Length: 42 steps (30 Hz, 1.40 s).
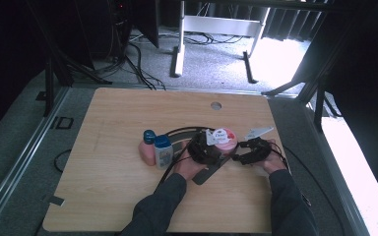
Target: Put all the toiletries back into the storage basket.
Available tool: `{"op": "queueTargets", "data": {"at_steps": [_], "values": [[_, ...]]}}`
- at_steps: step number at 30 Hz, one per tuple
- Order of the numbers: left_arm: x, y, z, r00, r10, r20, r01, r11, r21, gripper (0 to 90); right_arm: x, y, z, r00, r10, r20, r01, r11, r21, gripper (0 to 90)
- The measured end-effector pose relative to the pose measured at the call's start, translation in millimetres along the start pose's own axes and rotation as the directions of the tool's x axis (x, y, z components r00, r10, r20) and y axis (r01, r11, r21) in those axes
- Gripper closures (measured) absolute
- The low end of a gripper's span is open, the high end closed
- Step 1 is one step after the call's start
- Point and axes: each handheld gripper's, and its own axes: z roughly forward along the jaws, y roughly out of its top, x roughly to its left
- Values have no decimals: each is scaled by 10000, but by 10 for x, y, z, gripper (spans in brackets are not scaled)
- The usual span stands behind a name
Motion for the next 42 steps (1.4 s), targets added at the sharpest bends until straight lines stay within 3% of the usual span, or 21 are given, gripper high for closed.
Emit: {"op": "queueTargets", "data": {"at_steps": [4,9,17,22,26,35,38,42], "values": [[1,-12,-24,9997,-231,114,231,9997,4,399,8,-18,-10,10000,28,0,-28,10000,-41,302],[21,-51,-95,9991,-412,136,411,9991,80,402,56,-90,-62,9993,379,51,-375,9966,-735,320],[9,-117,-227,9979,-355,547,357,9994,-21,436,358,-196,-146,9983,478,321,-429,9892,-1400,328],[8,-164,-326,9948,-516,876,530,9985,-138,476,527,-318,-129,9977,428,532,-362,9923,-1188,335],[35,-225,-394,9944,-549,906,574,9981,-245,479,648,-429,-158,9952,542,811,-436,9909,-1272,345],[-14,-301,-484,9971,-169,744,204,9987,-463,475,843,-649,-195,9880,785,1330,-607,9893,-1326,325],[-23,-311,-521,9963,-141,844,191,9981,-594,479,892,-706,-202,9873,986,1244,-800,9859,-1467,324],[-67,-317,-570,9937,-32,1118,125,9965,-827,470,953,-759,-162,9861,983,1342,-821,9892,-1214,312]]}}
